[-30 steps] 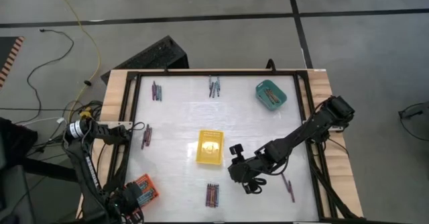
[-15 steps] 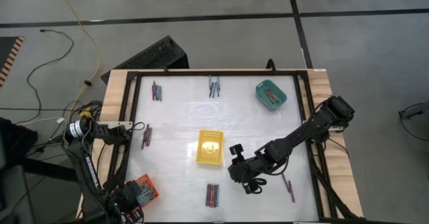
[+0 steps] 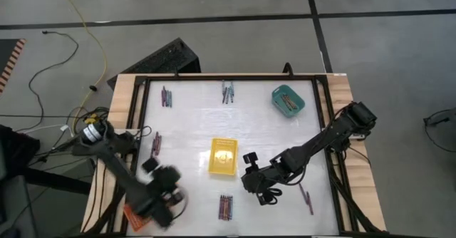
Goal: Sort crayons
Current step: Put the light blue crayon into the orange basket
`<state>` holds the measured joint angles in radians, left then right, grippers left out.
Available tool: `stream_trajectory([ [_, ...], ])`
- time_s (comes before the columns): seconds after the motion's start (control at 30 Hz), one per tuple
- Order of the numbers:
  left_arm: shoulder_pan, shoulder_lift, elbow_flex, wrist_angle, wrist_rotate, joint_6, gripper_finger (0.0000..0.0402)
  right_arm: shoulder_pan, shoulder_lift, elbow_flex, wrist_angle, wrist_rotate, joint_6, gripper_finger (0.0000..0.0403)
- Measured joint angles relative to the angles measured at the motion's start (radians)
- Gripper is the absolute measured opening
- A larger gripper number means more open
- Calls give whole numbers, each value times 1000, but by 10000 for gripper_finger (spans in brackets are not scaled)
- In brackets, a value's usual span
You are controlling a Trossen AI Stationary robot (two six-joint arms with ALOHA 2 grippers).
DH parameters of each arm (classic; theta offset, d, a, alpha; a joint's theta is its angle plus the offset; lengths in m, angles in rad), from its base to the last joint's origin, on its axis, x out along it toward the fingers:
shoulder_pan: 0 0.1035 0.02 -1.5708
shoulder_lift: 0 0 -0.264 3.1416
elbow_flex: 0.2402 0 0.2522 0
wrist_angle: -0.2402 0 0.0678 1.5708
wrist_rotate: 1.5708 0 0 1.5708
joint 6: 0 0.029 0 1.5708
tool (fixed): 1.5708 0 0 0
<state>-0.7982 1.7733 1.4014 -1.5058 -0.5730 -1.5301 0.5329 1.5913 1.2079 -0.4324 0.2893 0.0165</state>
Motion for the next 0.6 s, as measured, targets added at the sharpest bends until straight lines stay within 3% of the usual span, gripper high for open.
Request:
stream_trajectory([
  [0.2, 326, -5, 0, 118, -96, 352, 126, 3, 0, 0, 1, 0, 2, 132],
  [0.33, 527, -14, 0, 252, -97, 623, 126, 18, 0, 0, 1, 0, 2, 132],
  [0.6, 855, -22, 0, 425, -33, 923, 126, 48, 0, 0, 3, 1, 3, 132],
])
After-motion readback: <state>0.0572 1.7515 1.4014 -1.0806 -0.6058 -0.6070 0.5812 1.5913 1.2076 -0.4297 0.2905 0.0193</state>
